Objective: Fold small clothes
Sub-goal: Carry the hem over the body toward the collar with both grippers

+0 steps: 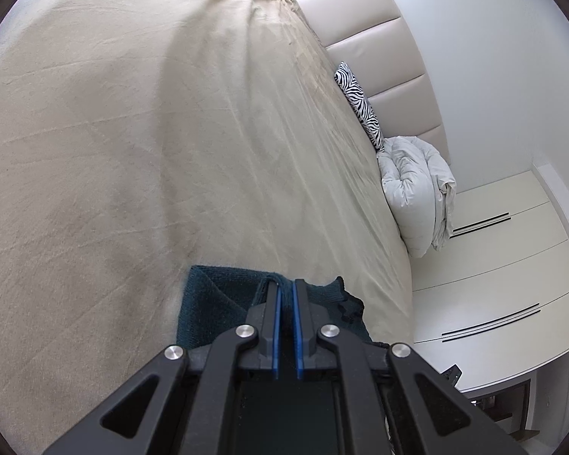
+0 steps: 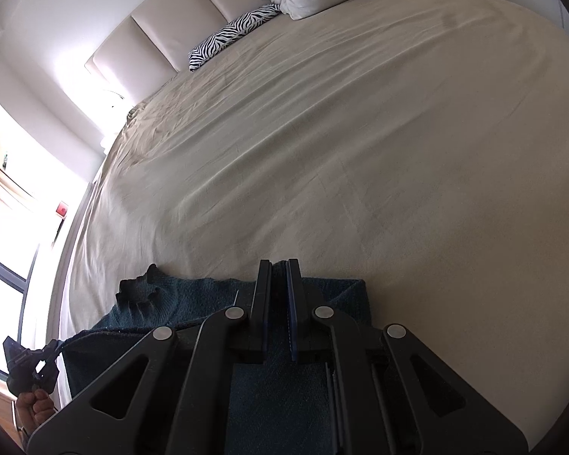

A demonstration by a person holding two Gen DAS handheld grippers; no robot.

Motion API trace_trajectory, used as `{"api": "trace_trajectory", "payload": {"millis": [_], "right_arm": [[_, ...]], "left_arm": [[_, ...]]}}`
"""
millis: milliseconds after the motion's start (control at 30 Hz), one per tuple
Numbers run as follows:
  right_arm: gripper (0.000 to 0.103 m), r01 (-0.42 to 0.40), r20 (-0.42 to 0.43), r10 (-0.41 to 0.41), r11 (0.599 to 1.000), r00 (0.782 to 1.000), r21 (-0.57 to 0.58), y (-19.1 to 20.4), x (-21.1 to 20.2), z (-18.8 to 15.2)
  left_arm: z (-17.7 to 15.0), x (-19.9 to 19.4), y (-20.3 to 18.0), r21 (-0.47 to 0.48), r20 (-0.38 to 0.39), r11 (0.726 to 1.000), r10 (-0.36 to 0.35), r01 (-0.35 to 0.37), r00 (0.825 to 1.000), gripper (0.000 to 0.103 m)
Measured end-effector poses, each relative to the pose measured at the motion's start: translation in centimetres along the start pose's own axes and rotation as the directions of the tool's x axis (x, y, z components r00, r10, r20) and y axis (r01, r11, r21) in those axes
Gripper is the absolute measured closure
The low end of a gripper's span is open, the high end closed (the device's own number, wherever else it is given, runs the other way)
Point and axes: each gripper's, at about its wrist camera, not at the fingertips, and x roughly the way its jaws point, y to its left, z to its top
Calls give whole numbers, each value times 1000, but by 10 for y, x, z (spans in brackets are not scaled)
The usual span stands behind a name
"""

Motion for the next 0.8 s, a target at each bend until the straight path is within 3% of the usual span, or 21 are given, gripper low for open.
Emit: {"api": "trace_trajectory", "payload": {"millis": [467, 600, 667, 733, 800], "right_arm": [[96, 60, -22, -59, 996, 998, 61, -12, 38, 1], [95, 58, -27, -56, 995, 998, 85, -12, 46, 0], [94, 68, -30, -66, 995, 997, 76, -12, 49, -1], [86, 89, -34, -87, 994, 996, 70, -12, 52, -2], [67, 102, -33, -99, 991, 994, 90, -14, 53, -5]], "left_arm": [[12, 37, 10, 6, 1, 996, 87, -87, 996, 96], [14, 37, 22, -19, 36, 992, 122, -121, 992, 95], [17, 35, 29, -41, 40, 991, 132, -130, 990, 88], [18, 33, 29, -33, 41, 992, 126, -125, 991, 81], [16, 28, 23, -13, 54, 992, 130, -129, 990, 77]]}}
